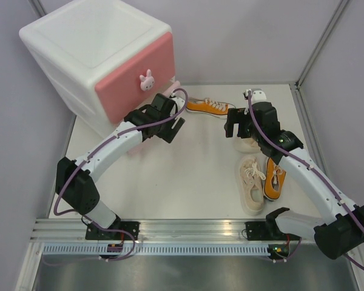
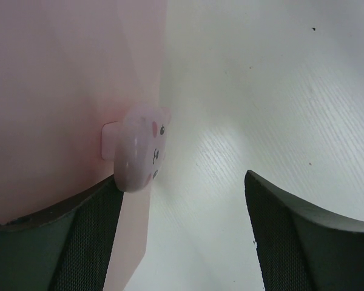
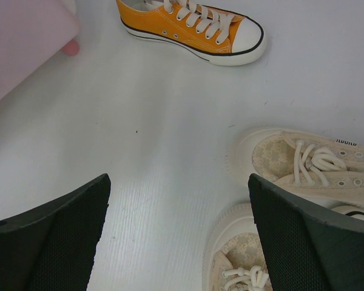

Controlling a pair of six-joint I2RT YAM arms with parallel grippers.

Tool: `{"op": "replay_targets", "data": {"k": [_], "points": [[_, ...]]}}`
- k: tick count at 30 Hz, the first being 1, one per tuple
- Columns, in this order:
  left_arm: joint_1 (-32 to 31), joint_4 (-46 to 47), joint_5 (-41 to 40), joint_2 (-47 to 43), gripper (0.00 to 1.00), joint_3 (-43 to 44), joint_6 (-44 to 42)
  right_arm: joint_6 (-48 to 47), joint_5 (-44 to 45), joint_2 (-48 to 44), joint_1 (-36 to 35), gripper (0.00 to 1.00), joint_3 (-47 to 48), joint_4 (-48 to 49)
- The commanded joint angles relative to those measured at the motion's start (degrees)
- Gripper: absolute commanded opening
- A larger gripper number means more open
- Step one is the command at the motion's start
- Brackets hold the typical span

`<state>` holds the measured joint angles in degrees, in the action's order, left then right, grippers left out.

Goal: Place and organize the shoes in the shoe cabinet

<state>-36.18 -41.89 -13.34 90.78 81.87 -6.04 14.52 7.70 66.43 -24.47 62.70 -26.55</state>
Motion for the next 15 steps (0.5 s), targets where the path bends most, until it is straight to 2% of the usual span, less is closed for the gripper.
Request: {"op": "replay_targets", "data": {"k": [1, 4, 15], "points": [[-0.64, -0.91, 7.63, -0.87, 0.8, 1.54, 1.39, -0.73, -0.32, -1.22, 0.3, 0.98, 0.23, 1.76], [-0.82, -0.91, 10.08, -0.96, 0.74, 2.51, 1.82, -0.72, -0.23, -1.31, 0.3, 0.98, 0.58, 1.41], [-4.77, -4.07, 15.01, -1.22, 0.73, 1.98, 5.34, -0.38, 1.96, -2.62, 0.3, 0.98, 1.2, -0.35]]}}
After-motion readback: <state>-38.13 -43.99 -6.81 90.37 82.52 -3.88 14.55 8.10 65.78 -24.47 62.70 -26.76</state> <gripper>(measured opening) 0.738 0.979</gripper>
